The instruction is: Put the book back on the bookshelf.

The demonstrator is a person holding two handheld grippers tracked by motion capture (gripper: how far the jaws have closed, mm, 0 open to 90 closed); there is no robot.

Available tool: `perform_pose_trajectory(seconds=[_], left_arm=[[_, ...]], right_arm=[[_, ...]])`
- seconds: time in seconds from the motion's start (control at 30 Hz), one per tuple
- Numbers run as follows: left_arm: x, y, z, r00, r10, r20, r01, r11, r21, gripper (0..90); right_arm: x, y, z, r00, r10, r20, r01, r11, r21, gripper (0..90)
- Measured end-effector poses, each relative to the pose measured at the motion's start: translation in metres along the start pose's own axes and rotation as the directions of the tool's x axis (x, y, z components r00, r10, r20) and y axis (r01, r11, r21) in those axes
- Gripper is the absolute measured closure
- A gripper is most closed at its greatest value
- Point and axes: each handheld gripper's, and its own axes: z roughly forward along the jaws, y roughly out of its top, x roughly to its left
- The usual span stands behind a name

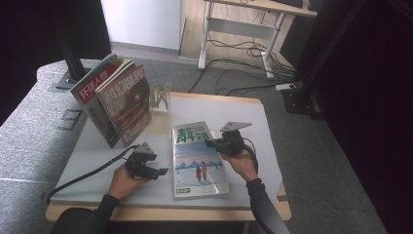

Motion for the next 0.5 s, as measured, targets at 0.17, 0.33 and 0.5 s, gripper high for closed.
perform_pose_trajectory(seconds=[0.17, 0.33, 0.5], left_arm=[[-0.009, 0.014, 0.006, 0.9994, 0.026, 0.022, -0.026, 0.9995, -0.016, 21.8], [-0.012, 0.021, 0.014, 0.9987, 0.036, 0.037, -0.036, 0.9993, -0.004, 23.5], [-0.012, 0.023, 0.022, 0.9971, 0.027, 0.071, -0.027, 0.9996, 0.003, 23.9]], right_arm=[[0.002, 0.000, -0.007, 1.0000, -0.007, 0.002, 0.007, 1.000, -0.016, 85.1], [0.005, -0.001, -0.013, 0.9999, -0.014, 0.002, 0.014, 1.000, -0.026, 85.0], [0.005, -0.002, -0.016, 0.9998, -0.019, 0.000, 0.019, 0.999, -0.033, 85.1]])
